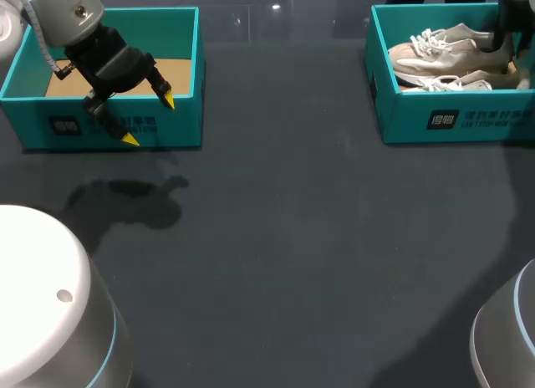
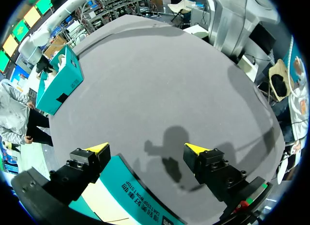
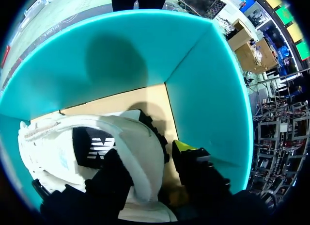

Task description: Take the shoe out of the shoebox, open the shoe tongue, remove and reinsert the insole, then place the shoe into the shoebox

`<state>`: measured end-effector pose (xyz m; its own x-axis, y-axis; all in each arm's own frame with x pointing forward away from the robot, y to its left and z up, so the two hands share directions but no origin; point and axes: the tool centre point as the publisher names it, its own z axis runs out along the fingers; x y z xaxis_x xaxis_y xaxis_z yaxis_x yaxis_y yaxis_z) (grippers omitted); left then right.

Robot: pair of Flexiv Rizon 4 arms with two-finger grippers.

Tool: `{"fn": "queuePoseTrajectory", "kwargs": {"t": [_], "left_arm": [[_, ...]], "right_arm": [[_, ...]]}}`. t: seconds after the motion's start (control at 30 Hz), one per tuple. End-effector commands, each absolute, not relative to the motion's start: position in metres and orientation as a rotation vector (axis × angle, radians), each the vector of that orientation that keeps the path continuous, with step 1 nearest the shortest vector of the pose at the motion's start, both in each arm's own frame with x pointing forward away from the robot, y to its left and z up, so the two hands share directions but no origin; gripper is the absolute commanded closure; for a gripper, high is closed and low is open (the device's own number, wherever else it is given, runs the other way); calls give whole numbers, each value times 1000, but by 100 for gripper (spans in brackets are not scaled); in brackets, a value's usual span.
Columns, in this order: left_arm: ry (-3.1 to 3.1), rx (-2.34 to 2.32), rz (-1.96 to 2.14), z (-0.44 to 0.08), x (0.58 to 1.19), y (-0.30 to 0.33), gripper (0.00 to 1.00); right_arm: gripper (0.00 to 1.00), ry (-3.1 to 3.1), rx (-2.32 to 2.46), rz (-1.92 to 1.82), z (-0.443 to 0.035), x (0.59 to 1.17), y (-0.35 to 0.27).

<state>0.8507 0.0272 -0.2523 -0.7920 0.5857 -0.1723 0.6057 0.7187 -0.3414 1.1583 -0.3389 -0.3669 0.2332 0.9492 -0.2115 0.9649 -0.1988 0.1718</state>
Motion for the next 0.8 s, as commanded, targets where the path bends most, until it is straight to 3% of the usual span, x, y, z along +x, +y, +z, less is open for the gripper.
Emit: {"fn": "queuePoseTrajectory", "kwargs": {"t": [0.03,0.2,0.23,0.3,0.4,0.8], "left_arm": [[2865,995,-592,-252,850,27,0],[2865,995,-592,-252,850,27,0],[2865,995,-592,-252,850,27,0],[2865,995,-592,-252,850,27,0],[2865,995,-592,-252,850,27,0],[2865,995,-592,-252,850,27,0]], "right_arm": [[56,1788,2240,-87,-355,1157,-335],[51,1781,2231,-61,-338,1151,-327],[45,1779,2231,-58,-335,1150,-326],[22,1772,2231,-46,-328,1148,-323],[1,1767,2227,-37,-317,1144,-319],[0,1754,2214,29,-256,1122,-301]]}}
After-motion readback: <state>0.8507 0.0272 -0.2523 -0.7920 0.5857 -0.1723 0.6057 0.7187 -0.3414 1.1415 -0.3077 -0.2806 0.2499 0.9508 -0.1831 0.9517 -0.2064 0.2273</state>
